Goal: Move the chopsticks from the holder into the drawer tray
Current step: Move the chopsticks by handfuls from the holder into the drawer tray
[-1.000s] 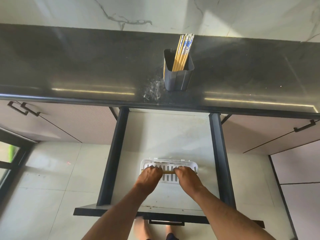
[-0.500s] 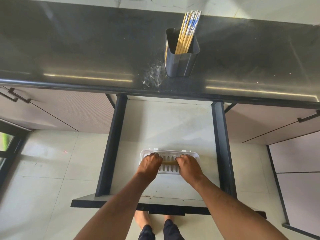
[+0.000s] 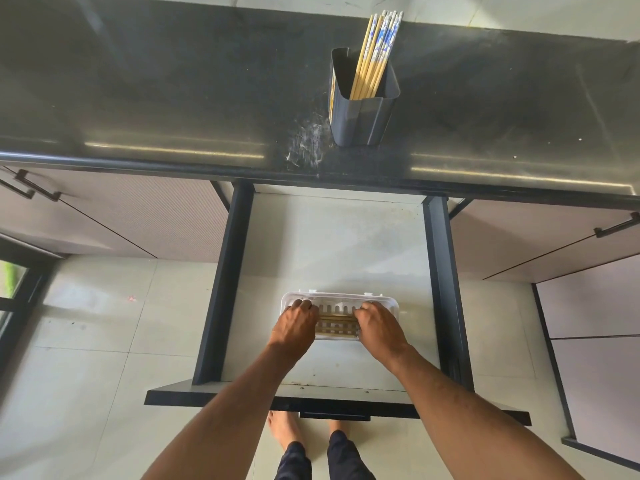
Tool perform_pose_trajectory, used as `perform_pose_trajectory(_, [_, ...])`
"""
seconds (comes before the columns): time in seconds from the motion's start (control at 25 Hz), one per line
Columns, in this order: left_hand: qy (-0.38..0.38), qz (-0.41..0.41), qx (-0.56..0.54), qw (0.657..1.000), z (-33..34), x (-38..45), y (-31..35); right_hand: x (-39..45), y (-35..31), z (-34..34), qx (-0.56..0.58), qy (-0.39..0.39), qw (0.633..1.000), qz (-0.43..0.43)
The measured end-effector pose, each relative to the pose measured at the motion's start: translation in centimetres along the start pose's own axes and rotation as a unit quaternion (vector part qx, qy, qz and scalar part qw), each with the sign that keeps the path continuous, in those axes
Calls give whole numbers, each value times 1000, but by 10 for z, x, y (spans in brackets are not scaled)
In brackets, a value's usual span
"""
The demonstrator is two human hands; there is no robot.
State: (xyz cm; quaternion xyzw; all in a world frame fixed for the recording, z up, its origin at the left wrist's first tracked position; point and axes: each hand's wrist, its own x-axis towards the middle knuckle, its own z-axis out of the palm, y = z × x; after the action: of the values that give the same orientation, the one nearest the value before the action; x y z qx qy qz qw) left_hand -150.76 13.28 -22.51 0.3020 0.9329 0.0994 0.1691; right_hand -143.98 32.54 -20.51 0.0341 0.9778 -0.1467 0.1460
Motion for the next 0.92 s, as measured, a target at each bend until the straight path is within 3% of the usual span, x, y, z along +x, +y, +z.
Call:
perform_pose_trajectory(0.36, [14, 2, -4, 1000, 1, -9, 0, -4, -2, 0, 1, -20, 1000, 16])
perform_pose_trajectory(0.68, [43, 17, -5, 999, -8, -9, 4, -7, -5, -5, -2, 11, 1000, -1])
perform_pose_trajectory(0.92, [145, 62, 18, 987, -48, -7, 10, -7, -12, -37, -25, 89, 996, -11])
